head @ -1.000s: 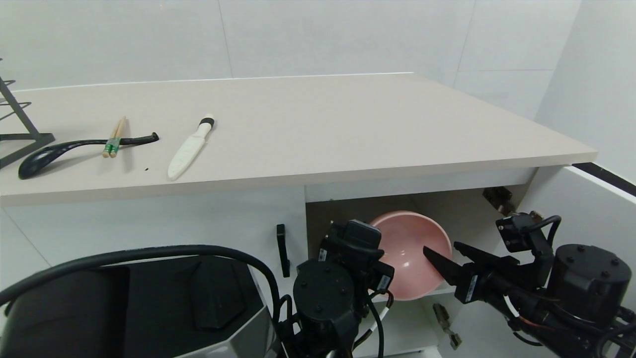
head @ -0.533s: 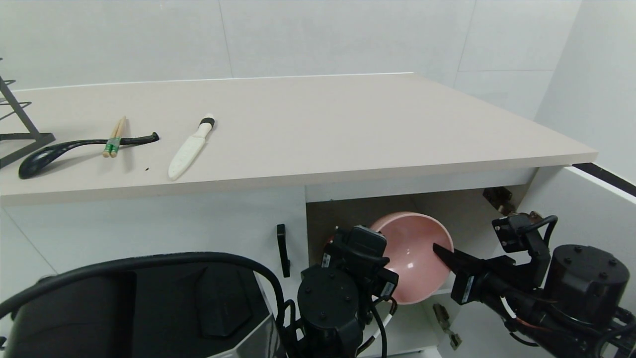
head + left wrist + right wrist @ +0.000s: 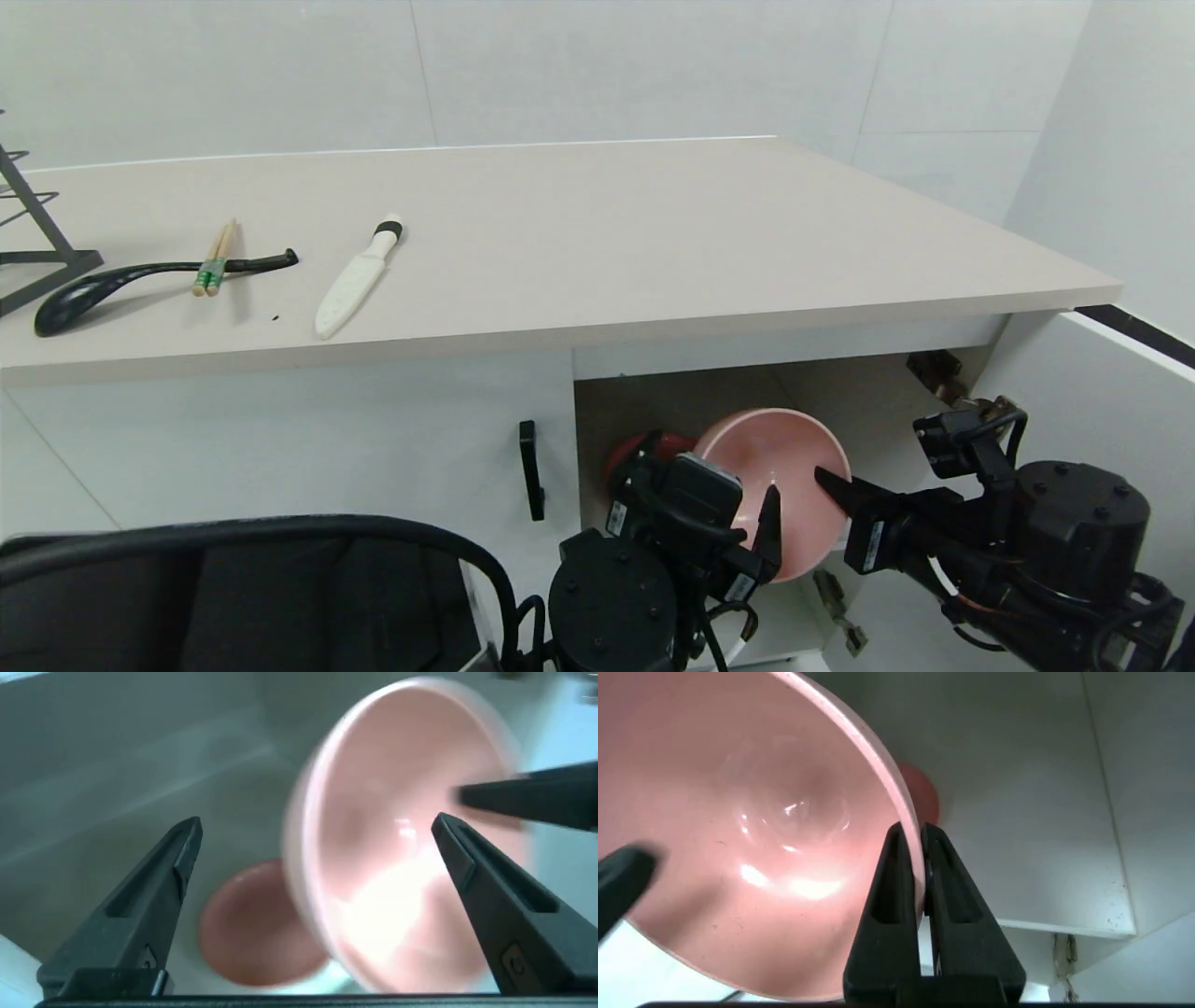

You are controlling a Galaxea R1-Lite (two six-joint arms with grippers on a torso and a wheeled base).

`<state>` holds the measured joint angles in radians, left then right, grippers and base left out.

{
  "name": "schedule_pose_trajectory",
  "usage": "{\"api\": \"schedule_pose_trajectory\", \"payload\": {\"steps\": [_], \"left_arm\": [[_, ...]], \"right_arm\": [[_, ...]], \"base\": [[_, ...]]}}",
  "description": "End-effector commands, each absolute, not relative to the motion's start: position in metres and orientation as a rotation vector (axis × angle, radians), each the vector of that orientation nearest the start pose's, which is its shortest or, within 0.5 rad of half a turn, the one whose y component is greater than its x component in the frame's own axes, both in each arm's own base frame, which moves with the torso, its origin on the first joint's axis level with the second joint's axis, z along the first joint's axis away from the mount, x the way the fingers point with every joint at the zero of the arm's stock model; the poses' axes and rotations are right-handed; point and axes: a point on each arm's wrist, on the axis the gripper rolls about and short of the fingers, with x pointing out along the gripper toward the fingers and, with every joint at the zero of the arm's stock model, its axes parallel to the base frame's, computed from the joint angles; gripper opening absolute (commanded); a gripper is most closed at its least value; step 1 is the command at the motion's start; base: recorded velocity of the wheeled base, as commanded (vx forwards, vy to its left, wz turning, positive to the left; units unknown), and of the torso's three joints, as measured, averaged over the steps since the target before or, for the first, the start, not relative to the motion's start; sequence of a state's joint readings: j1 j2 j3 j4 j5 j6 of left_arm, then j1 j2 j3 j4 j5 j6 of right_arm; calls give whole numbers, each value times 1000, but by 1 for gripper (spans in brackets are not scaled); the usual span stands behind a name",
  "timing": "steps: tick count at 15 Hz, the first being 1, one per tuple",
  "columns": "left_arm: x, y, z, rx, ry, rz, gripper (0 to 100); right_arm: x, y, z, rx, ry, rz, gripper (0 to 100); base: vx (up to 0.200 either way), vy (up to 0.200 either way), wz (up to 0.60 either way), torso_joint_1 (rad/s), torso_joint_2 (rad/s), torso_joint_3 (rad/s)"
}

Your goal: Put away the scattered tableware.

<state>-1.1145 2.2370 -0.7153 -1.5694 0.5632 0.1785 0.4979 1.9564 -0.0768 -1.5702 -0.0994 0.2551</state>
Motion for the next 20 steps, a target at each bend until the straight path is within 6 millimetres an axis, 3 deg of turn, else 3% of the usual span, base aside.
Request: {"api": "schedule_pose_trajectory", "payload": {"steps": [1, 5, 10, 12, 14, 16, 17, 20], "left_arm": [[153, -305, 89, 131, -91, -659, 100], [141, -267, 99, 160, -74, -841, 100], [132, -227, 103, 188, -48, -957, 100], [126, -193, 107, 197, -44, -1130, 100], [123, -177, 104, 203, -21, -1220, 100], [117, -167, 103, 205, -7, -1258, 100], [110, -160, 99, 219, 16, -1268, 100], [109, -155, 105, 221, -21, -1252, 100]], "right_arm": [[200, 109, 51, 161, 382, 358, 0], [182, 116, 51, 148, 413, 421, 0], [182, 116, 50, 226, 437, 403, 0], [182, 118, 50, 325, 458, 389, 0], [183, 119, 49, 388, 470, 375, 0], [191, 123, 45, 410, 475, 367, 0], [208, 129, 34, 409, 479, 348, 0], [222, 146, 13, 379, 513, 366, 0]], "base": [[0, 0, 0, 0, 0, 0], [0, 0, 0, 0, 0, 0], [0, 0, 0, 0, 0, 0], [0, 0, 0, 0, 0, 0], [0, 0, 0, 0, 0, 0], [0, 0, 0, 0, 0, 0], [0, 0, 0, 0, 0, 0], [0, 0, 0, 0, 0, 0]]}}
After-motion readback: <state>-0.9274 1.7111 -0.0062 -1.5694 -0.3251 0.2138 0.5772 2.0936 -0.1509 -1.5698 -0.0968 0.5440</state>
